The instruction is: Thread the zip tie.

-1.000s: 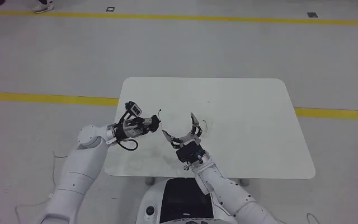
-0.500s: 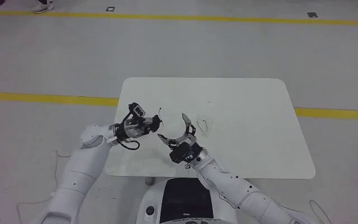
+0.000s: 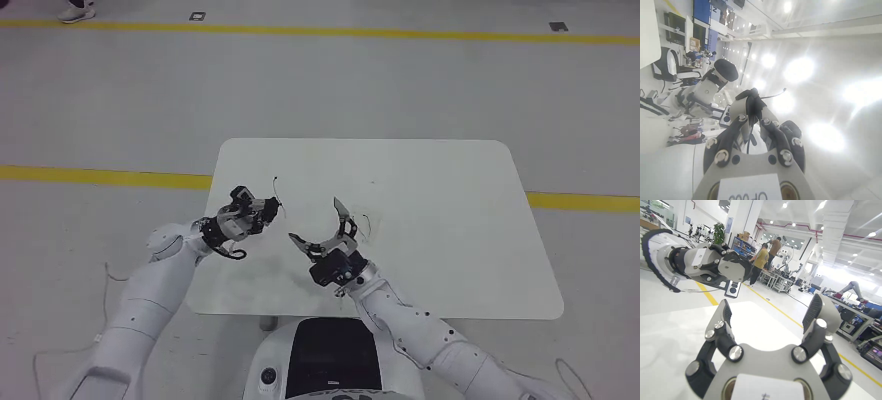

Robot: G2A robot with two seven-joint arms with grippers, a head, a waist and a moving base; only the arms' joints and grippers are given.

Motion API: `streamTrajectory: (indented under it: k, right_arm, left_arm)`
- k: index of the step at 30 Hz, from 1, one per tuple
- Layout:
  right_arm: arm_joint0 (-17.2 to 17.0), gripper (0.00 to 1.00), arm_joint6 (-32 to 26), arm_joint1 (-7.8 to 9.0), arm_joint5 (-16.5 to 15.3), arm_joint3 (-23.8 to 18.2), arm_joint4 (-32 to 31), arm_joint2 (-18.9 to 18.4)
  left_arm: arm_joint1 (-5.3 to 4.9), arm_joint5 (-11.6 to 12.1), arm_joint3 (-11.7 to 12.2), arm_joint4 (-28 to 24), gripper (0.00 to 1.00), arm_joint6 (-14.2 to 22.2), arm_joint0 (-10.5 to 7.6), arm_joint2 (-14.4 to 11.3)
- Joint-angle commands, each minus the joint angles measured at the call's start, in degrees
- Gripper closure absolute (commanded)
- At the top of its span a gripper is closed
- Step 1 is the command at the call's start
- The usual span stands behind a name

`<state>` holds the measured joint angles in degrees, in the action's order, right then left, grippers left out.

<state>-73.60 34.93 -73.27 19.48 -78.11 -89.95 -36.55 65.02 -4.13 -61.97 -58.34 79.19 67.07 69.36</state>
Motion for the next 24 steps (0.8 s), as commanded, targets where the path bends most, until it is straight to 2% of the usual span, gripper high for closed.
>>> streamTrajectory:
  k: [1,5,13,15,16,17,24]
  right_arm:
    - [0.0,0.0,-0.2,-0.01,0.0,-0.1,0.0,-0.1]
    - [0.3,0.0,-0.2,0.06,0.0,-0.1,0.0,0.0]
    - [0.9,0.0,2.4,-0.21,0.0,0.6,0.0,0.6]
    - [1.1,0.11,2.8,-0.33,0.0,0.8,0.0,0.8]
    - [1.2,0.34,2.9,-0.4,0.0,0.9,0.0,0.9]
    - [1.4,0.5,3.0,-0.48,0.0,1.2,0.0,1.2]
    - [2.2,0.57,2.8,-0.94,0.0,2.3,0.0,2.2]
  left_arm:
    - [0.04,-0.2,-0.2,-0.2,1.0,-0.8,0.16,-0.1]
    - [0.16,-3.1,-0.8,-3.0,1.0,-0.9,0.79,-0.6]
    - [0.44,-4.4,-0.1,-4.9,1.0,-0.4,0.58,-2.1]
    - [0.53,-4.9,0.1,-5.3,1.0,-0.1,0.47,-2.5]
    - [0.53,-4.9,0.1,-5.3,1.0,-0.1,0.44,-2.6]
    - [0.53,-4.9,0.1,-5.3,1.0,-0.1,0.44,-2.6]
    - [0.53,-4.9,0.1,-5.3,1.0,-0.1,0.44,-2.6]
